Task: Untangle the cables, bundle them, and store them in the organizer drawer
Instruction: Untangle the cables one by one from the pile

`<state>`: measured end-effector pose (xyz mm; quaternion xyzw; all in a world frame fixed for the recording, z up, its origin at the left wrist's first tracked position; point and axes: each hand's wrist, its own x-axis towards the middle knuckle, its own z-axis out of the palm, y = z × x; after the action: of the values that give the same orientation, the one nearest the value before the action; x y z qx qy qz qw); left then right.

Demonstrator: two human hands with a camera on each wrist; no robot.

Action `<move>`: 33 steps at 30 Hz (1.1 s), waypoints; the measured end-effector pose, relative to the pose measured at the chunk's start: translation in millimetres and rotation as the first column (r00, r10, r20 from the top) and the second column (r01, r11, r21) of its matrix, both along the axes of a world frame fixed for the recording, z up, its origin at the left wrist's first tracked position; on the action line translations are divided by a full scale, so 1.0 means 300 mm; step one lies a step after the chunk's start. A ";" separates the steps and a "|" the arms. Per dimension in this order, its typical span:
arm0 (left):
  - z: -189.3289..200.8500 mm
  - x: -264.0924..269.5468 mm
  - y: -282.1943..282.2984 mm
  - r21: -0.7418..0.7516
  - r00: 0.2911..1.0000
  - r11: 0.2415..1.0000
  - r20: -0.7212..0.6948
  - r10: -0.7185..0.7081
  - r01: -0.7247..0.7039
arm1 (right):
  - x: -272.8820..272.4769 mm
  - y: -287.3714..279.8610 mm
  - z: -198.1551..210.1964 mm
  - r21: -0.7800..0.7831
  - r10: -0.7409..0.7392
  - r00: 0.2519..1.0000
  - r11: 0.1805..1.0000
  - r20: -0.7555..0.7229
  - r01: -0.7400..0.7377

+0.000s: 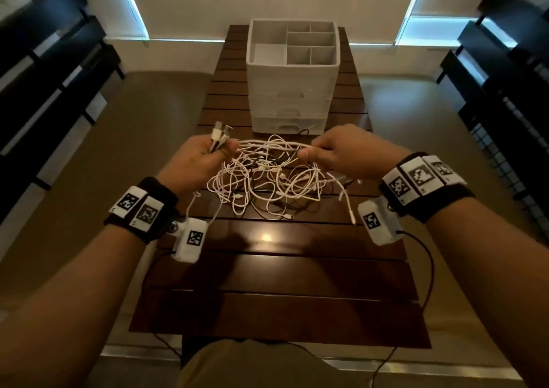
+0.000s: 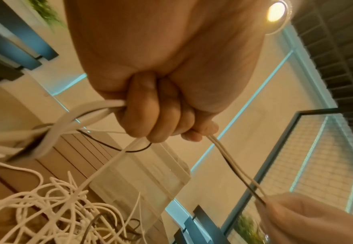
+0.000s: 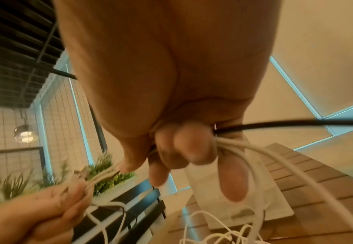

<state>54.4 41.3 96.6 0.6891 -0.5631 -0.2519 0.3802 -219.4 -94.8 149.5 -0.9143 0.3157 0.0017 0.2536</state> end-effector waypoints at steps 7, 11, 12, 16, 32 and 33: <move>-0.006 0.040 0.007 -0.056 0.993 0.995 -0.086 0.080 -0.085 | -0.014 -0.024 -0.004 -0.022 -0.046 0.936 0.998 0.349 0.058; -0.002 0.044 0.016 -0.089 0.985 0.989 -0.133 0.108 -0.120 | -0.027 -0.031 -0.059 0.092 -0.019 0.983 0.996 0.183 0.002; -0.003 0.047 0.018 -0.087 0.986 0.989 -0.127 0.109 -0.121 | -0.034 -0.035 -0.077 0.056 -0.024 0.991 0.998 0.134 0.017; -0.009 0.046 0.021 -0.047 0.977 0.993 -0.194 0.094 -0.105 | -0.046 -0.044 -0.033 -0.018 -0.087 0.901 0.994 0.424 0.104; -0.073 -0.080 0.065 0.268 0.908 0.953 -0.419 -0.015 0.140 | -0.161 -0.050 -0.378 -0.159 -0.218 0.731 0.976 -0.647 0.150; -0.060 -0.070 0.068 0.248 0.863 0.964 -0.503 0.040 0.100 | -0.182 -0.050 -0.398 -0.151 -0.223 0.706 0.975 -0.672 0.164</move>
<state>33.4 61.6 78.6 0.6351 -0.4159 -0.5022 0.4141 -274.1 -109.9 30.2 -0.8201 0.4807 0.2995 0.0815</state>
